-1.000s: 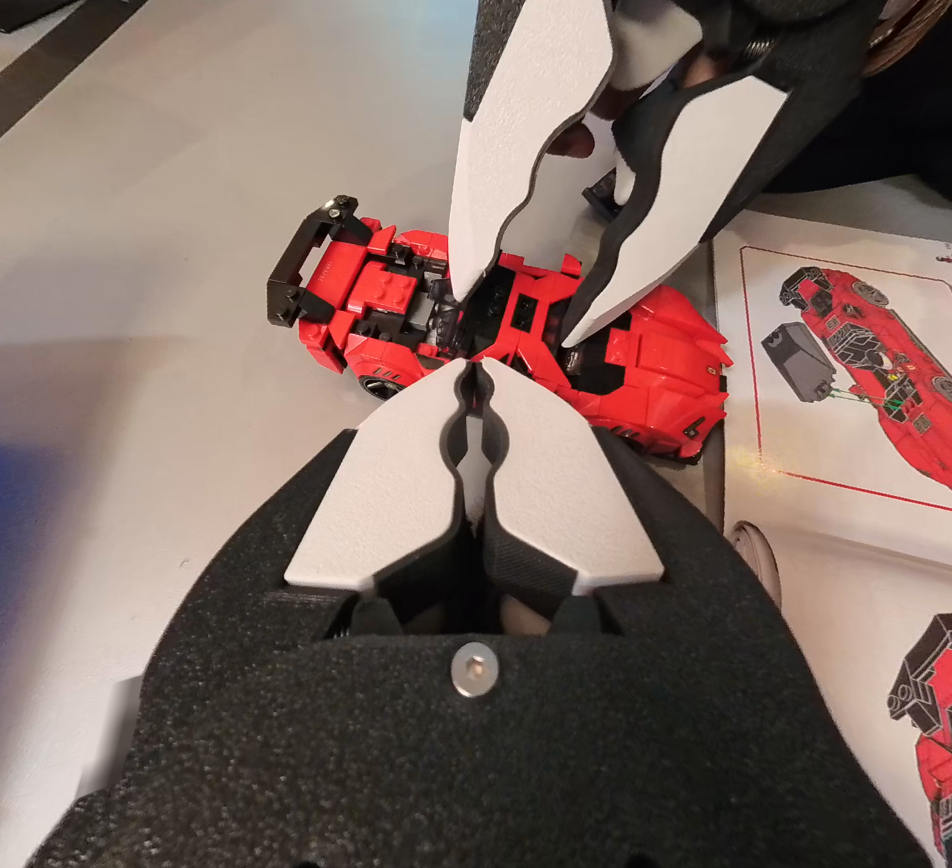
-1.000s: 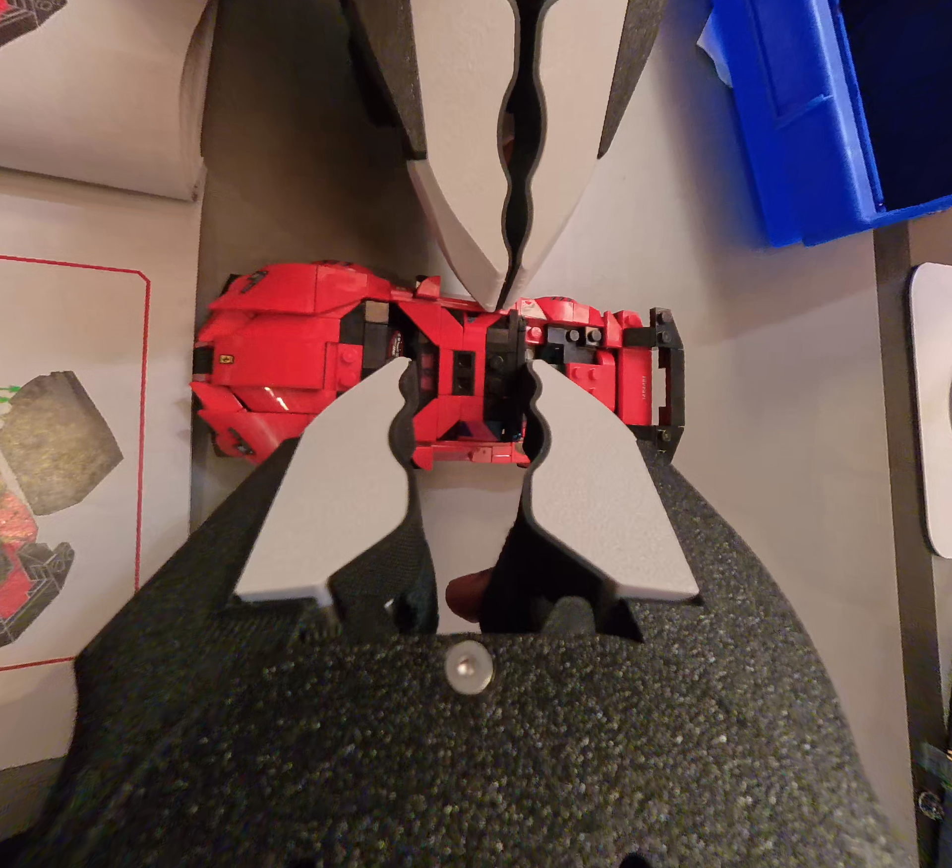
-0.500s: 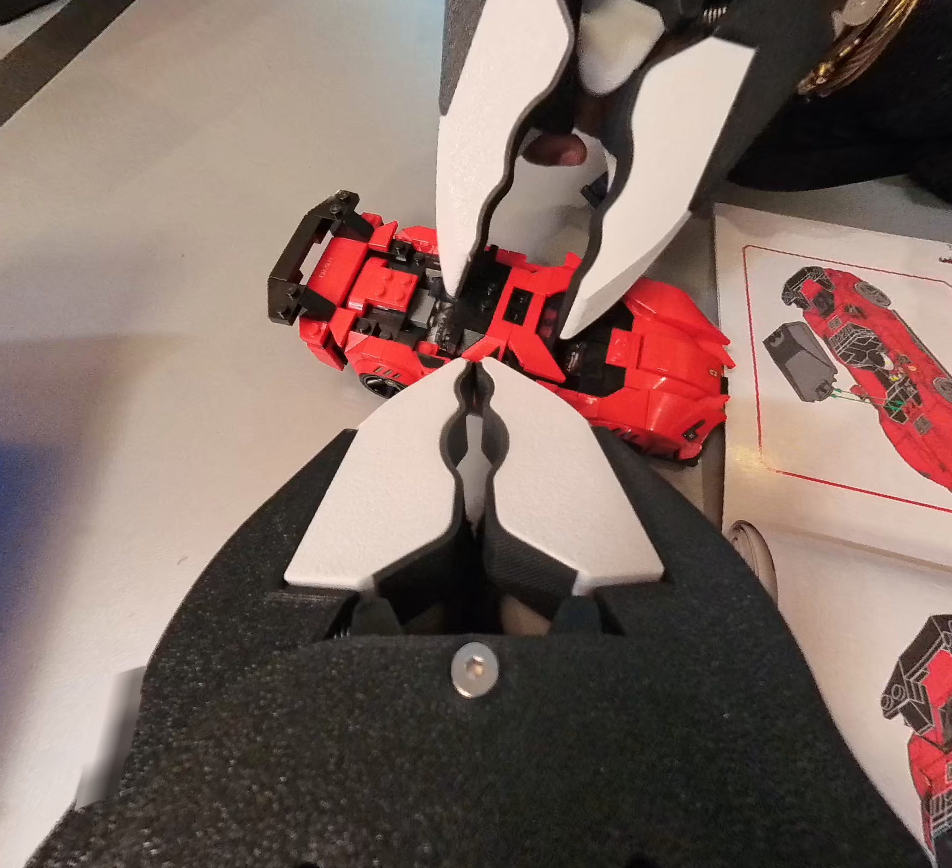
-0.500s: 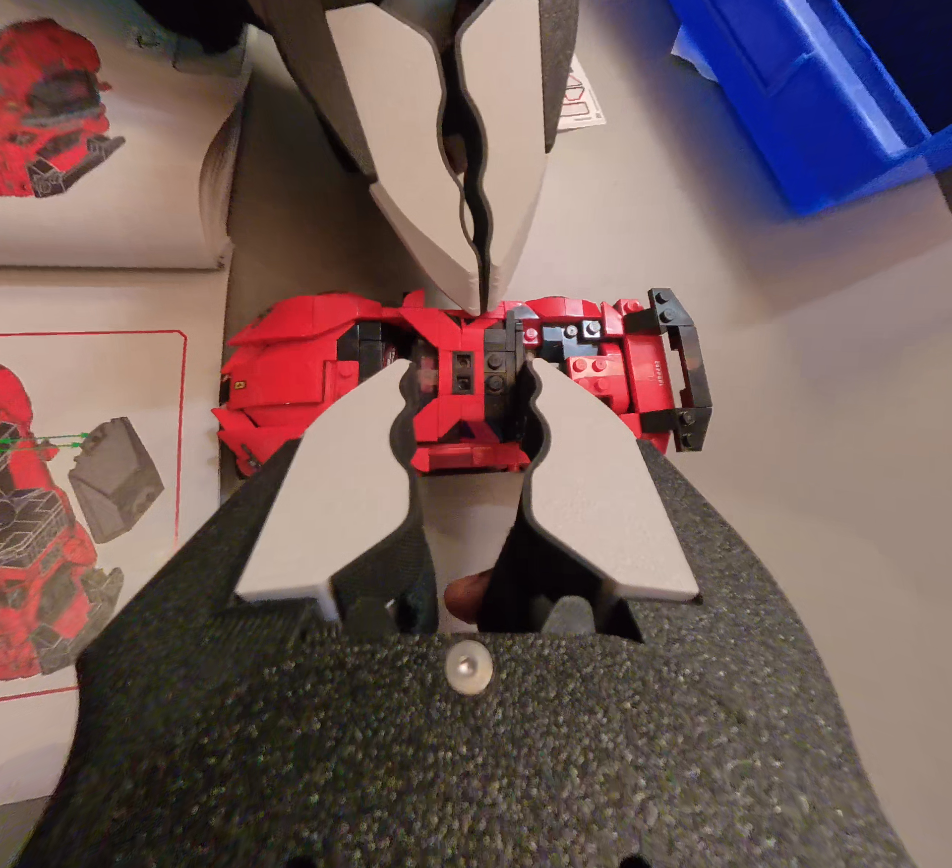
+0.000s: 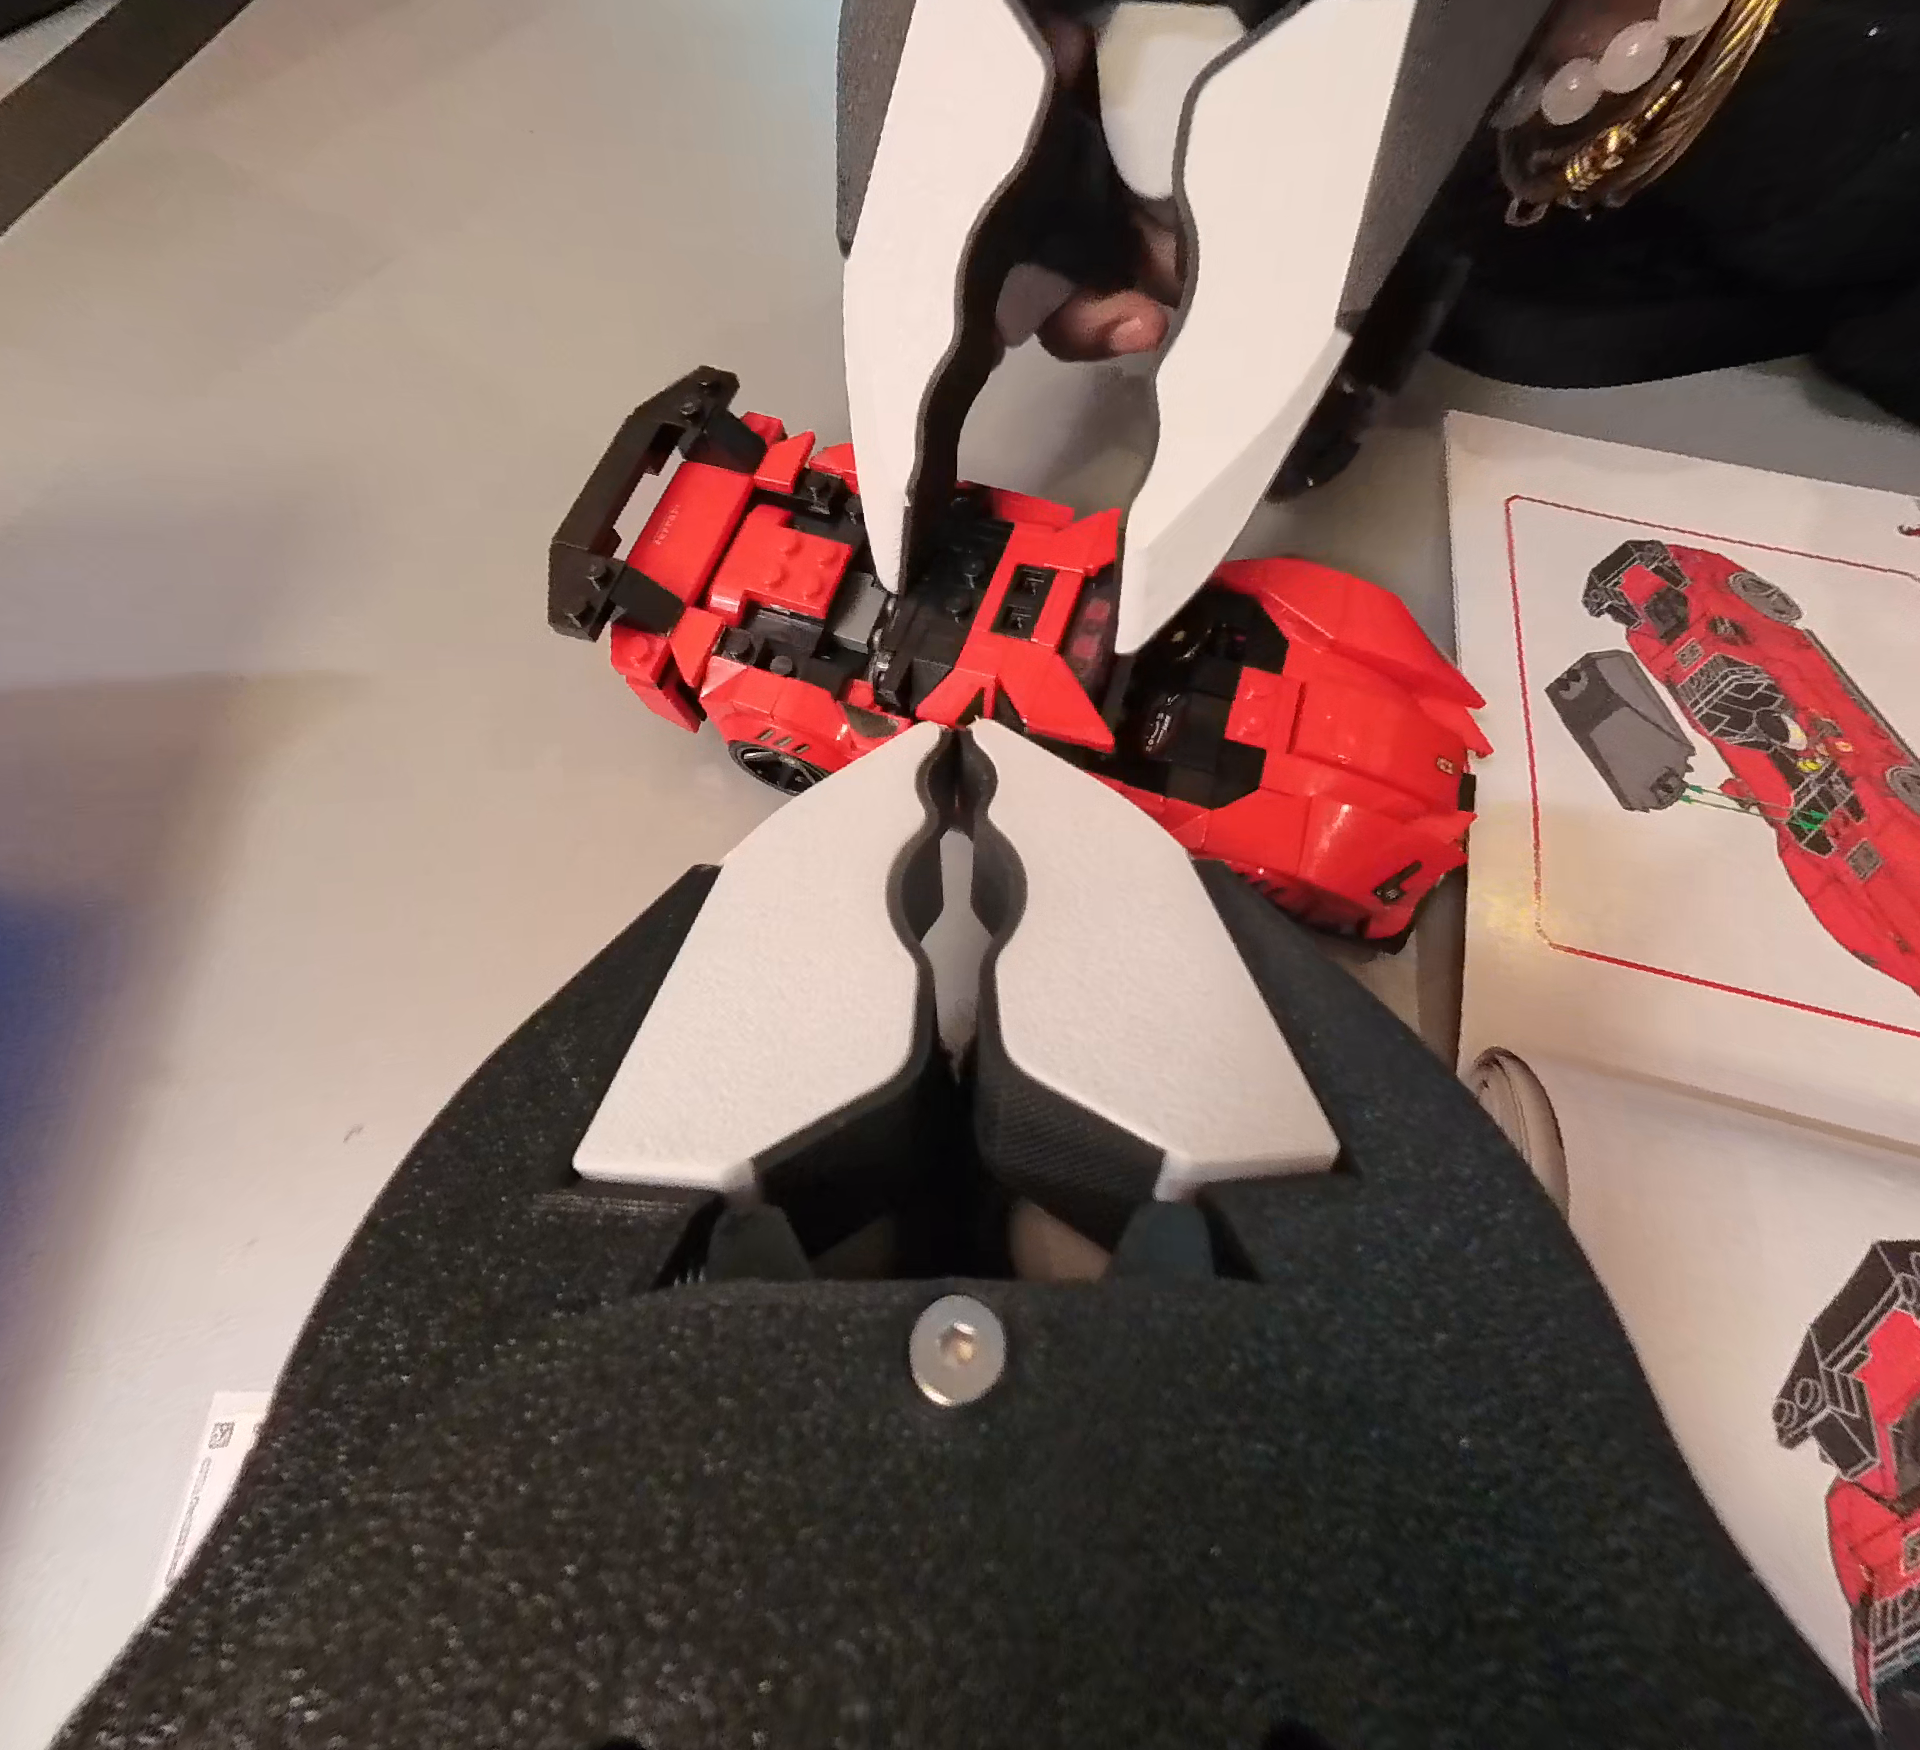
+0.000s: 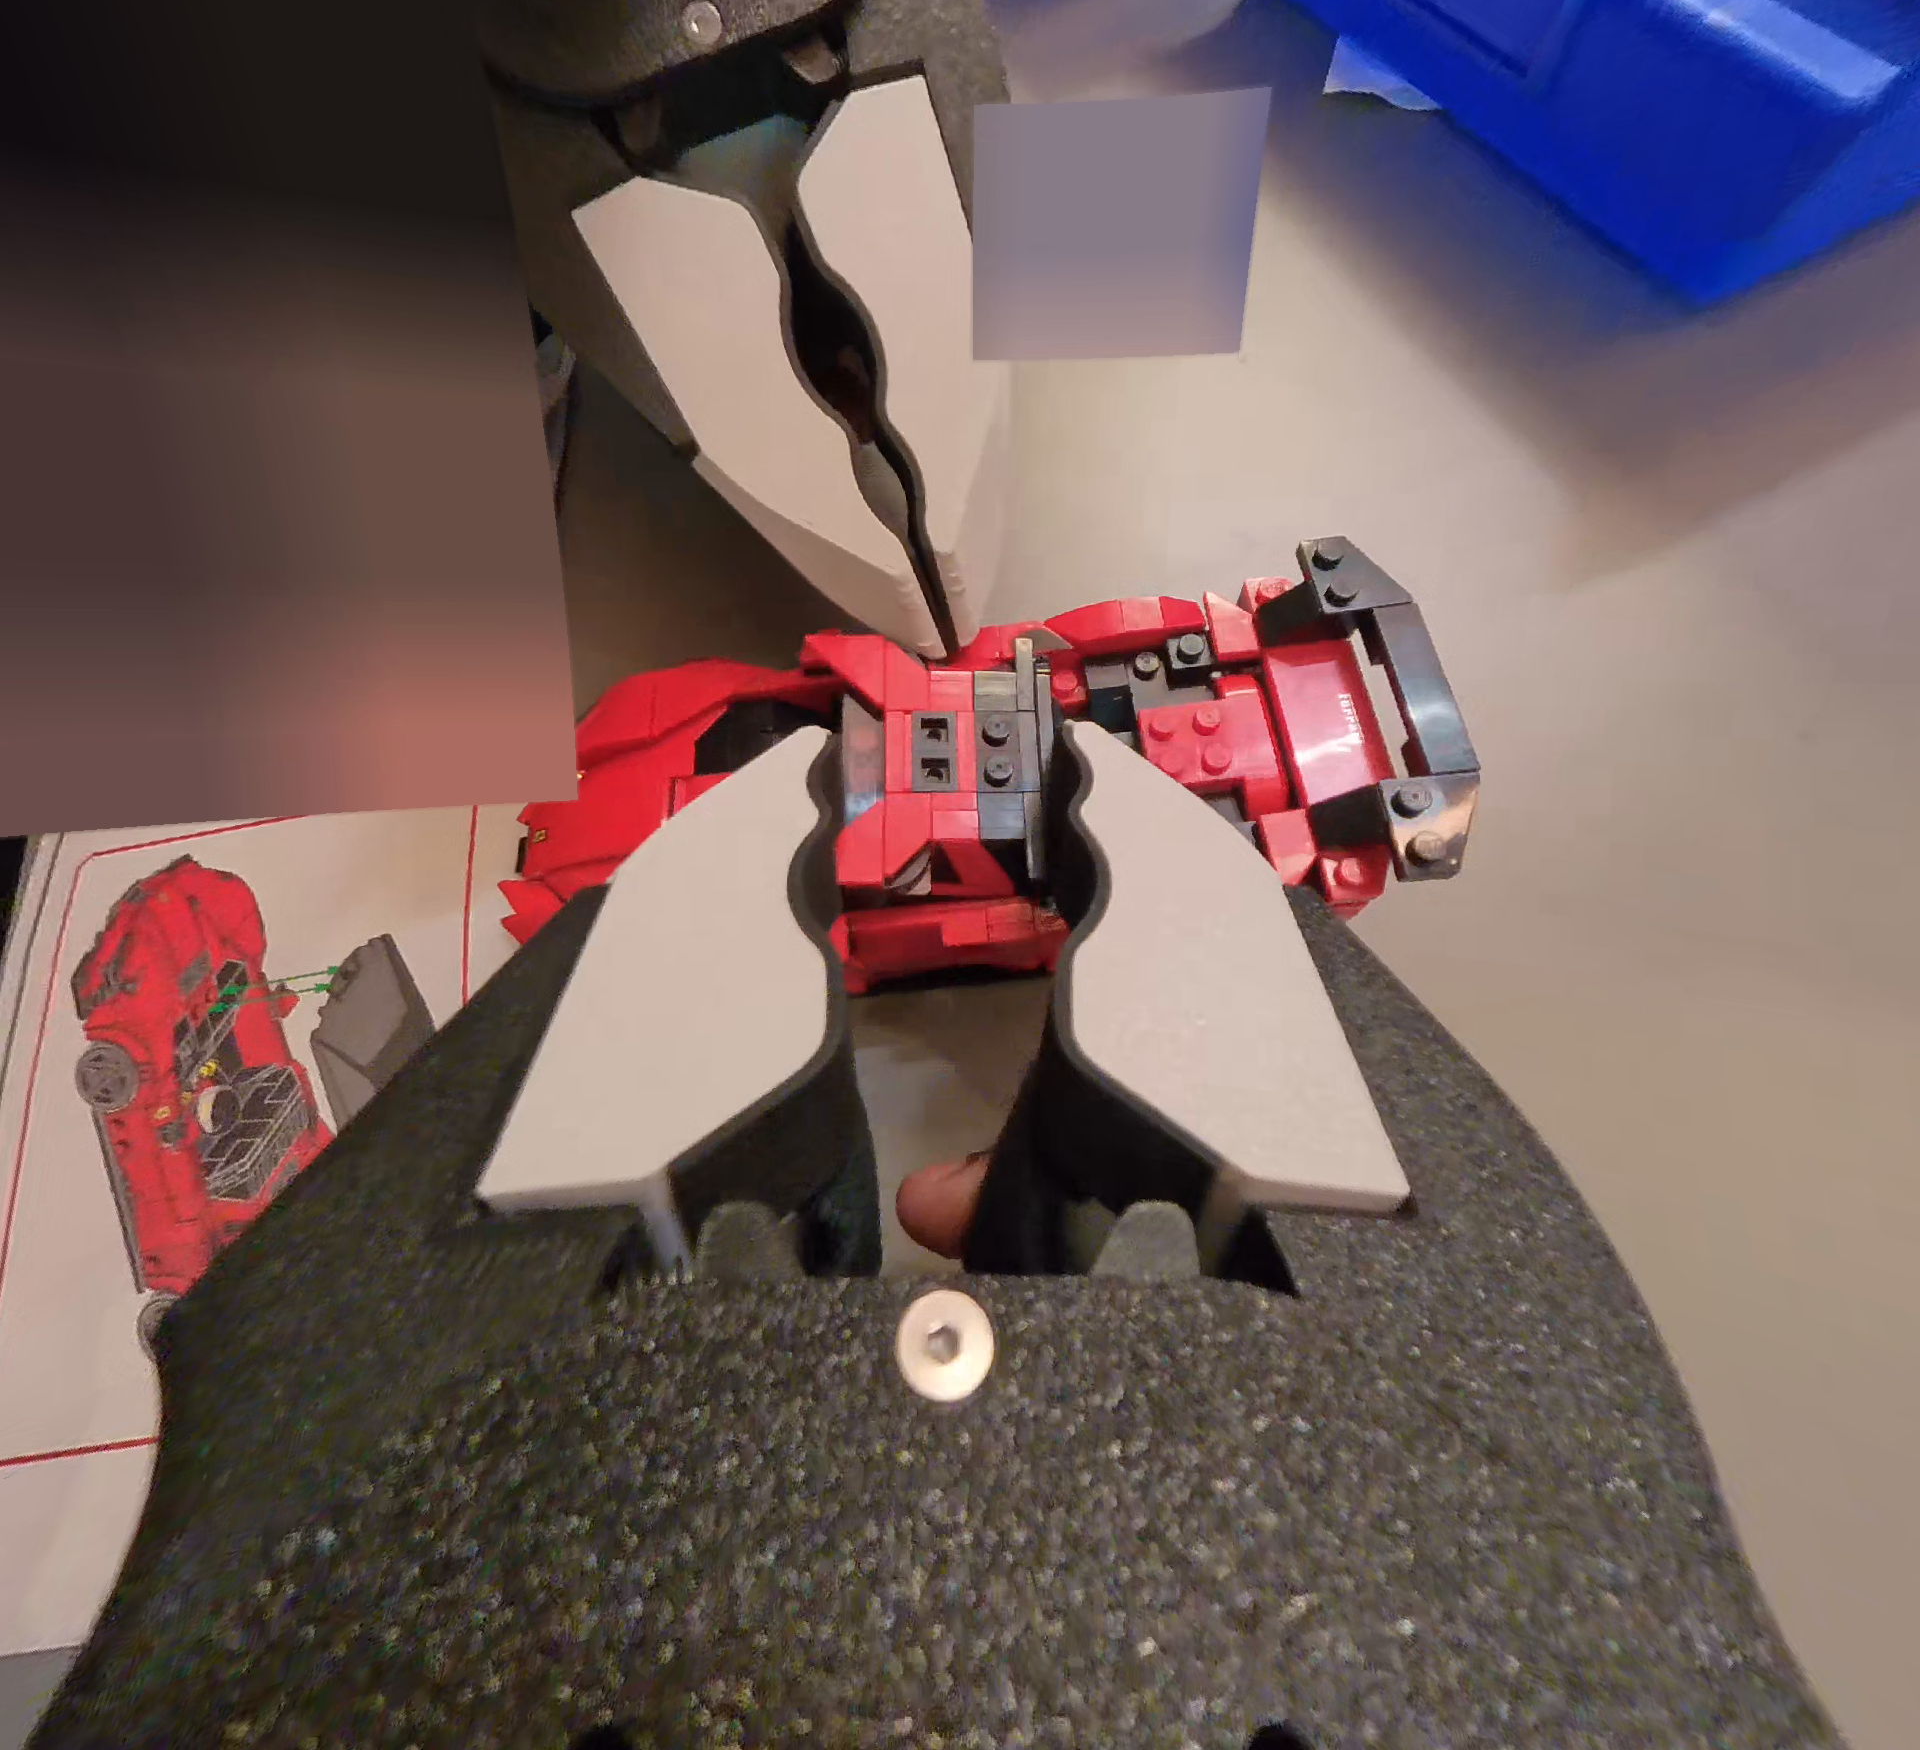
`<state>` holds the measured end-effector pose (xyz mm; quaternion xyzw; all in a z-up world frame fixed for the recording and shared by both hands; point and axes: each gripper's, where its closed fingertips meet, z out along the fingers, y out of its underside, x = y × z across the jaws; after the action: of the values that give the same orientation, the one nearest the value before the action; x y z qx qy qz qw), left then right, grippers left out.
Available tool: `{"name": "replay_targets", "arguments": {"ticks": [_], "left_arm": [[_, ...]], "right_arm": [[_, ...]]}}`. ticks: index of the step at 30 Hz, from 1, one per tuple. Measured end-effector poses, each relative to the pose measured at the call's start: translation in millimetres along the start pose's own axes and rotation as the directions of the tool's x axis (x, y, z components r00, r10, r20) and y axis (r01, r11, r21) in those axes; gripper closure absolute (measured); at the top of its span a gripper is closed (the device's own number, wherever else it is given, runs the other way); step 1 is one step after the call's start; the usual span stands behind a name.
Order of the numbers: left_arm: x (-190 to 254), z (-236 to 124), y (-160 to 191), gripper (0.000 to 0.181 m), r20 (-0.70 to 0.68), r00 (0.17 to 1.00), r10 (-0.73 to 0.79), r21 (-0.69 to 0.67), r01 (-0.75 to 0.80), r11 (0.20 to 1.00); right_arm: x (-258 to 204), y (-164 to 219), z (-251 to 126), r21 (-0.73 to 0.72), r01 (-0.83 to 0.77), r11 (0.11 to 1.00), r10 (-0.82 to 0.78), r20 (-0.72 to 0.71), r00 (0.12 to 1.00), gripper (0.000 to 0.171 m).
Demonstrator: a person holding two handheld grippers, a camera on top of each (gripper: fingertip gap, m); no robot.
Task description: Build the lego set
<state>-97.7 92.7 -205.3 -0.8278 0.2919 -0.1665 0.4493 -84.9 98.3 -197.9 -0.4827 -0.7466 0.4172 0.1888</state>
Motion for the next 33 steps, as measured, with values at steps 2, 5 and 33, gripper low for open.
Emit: {"name": "replay_targets", "arguments": {"ticks": [2,5,33], "left_arm": [[0,1,0,0.181,0.000,1.000,0.000,-0.006,0.000,1.000],[0,0,0,0.181,0.001,1.000,-0.003,-0.014,0.004,1.000],[9,0,2,0.181,-0.035,0.999,-0.015,-0.065,0.012,0.998]], "right_arm": [[-1,1,0,-0.015,0.074,0.997,-0.075,-0.017,0.997,0.133],[-4,1,0,-0.045,0.202,0.978,-0.205,-0.050,0.978,0.133],[-9,-22,-41,-0.064,0.201,0.977,-0.209,-0.152,0.966,0.136]]}}
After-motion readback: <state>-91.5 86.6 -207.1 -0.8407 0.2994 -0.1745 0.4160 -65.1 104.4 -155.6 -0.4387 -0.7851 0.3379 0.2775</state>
